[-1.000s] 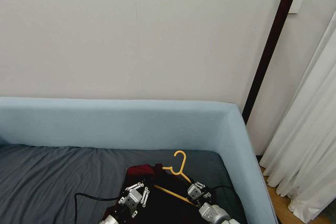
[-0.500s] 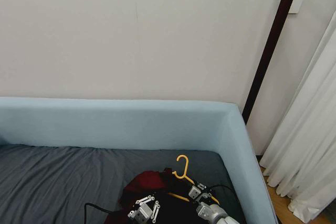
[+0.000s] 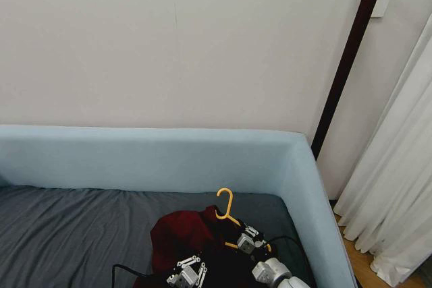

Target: Pick up the clothes from the sofa and hang them on the clothes hanger.

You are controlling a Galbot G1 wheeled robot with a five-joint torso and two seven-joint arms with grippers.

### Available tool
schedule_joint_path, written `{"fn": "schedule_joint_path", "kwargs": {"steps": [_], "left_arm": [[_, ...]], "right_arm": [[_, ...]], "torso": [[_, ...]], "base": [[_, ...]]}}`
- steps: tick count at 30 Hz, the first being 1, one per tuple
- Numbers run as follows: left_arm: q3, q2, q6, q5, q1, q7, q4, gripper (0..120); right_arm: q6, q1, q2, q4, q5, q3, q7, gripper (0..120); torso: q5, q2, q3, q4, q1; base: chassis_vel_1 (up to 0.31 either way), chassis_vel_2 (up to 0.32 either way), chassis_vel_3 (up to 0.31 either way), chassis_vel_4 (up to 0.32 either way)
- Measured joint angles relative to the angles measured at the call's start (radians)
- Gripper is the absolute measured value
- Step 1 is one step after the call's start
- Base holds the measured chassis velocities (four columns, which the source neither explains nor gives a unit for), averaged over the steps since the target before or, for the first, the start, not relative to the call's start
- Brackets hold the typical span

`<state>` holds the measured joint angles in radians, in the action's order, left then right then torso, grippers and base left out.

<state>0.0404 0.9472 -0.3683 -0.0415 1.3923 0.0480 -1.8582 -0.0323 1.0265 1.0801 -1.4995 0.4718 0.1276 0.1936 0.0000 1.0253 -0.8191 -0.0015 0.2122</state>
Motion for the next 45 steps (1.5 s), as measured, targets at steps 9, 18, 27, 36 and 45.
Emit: {"fn": "schedule_joint_path", "kwargs": {"steps": [9,18,27,36,45], "left_arm": [[0.032,-0.014,0.003,0.001,0.021,-0.001,-0.046,0],[0.033,-0.008,0.002,-0.009,0.028,-0.004,-0.03,0],[-0.008,0.009,0.0,-0.035,0.032,-0.007,-0.02,0],[-0.013,0.011,-0.005,-0.044,0.041,-0.009,-0.009,0],[-0.005,0.018,-0.038,-0.037,0.024,0.003,-0.003,0]], "right_arm": [[-0.071,-0.004,0.024,0.096,0.173,-0.069,0.009,5],[-0.176,-0.002,0.011,0.112,0.173,-0.109,-0.089,5],[-0.167,-0.009,0.034,0.059,0.103,-0.06,-0.002,5],[-0.155,-0.028,0.056,0.054,0.051,-0.038,0.086,5],[-0.162,-0.051,0.062,-0.087,-0.013,-0.059,0.134,5]], "torso": [[0.0001,0.0,0.0,0.0001,0.0],[-0.0002,0.0,0.0,-0.0001,0.0],[0.0,0.0,0.0,0.0001,0.0],[0.0,0.0,0.0,-0.0002,0.0],[0.0,0.0,0.0,0.0001,0.0]], "base": [[0.0,0.0,0.0,0.0],[0.0,0.0,0.0,0.0],[0.0,0.0,0.0,0.0],[0.0,0.0,0.0,0.0],[0.0,0.0,0.0,0.0]]}}
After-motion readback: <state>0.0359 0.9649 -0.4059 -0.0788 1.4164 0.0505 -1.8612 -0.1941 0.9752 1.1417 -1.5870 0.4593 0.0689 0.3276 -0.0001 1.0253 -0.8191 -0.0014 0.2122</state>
